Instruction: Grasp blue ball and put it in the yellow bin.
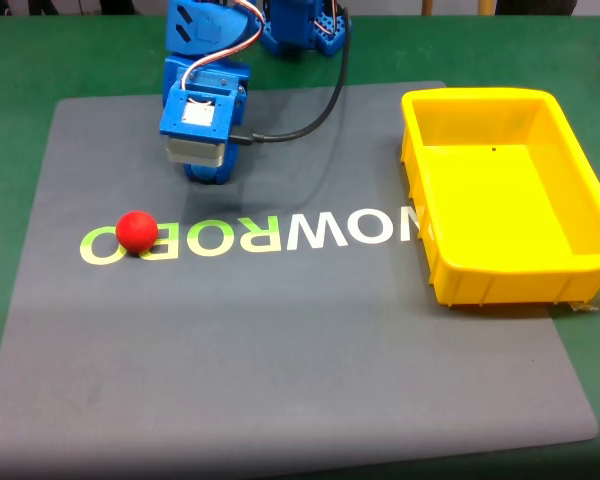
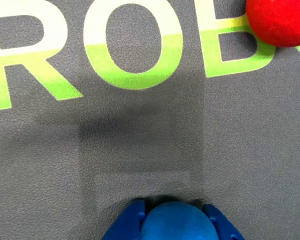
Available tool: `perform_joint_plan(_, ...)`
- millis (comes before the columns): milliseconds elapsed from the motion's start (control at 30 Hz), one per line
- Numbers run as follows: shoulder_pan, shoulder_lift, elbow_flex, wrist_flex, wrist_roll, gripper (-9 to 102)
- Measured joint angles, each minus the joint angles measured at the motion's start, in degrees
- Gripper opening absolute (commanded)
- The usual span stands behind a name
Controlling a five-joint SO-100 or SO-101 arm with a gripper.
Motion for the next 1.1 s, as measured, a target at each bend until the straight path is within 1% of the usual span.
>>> perform_joint_plan(200,-0.62,2.46,-0.44,-1.32,0.18,0)
perform_joint_plan(400,-4.66,8.26,-5.80,-3.43,0.70,0)
perform_joint_plan(533,-9.67,9.67,-9.40,-4.92,1.85,0)
perform_joint_plan(867,-25.49,9.67,-15.91,-5.54,3.87,0)
perform_joint_plan(1100,-35.51,9.67,-16.26,-6.59,4.92,0)
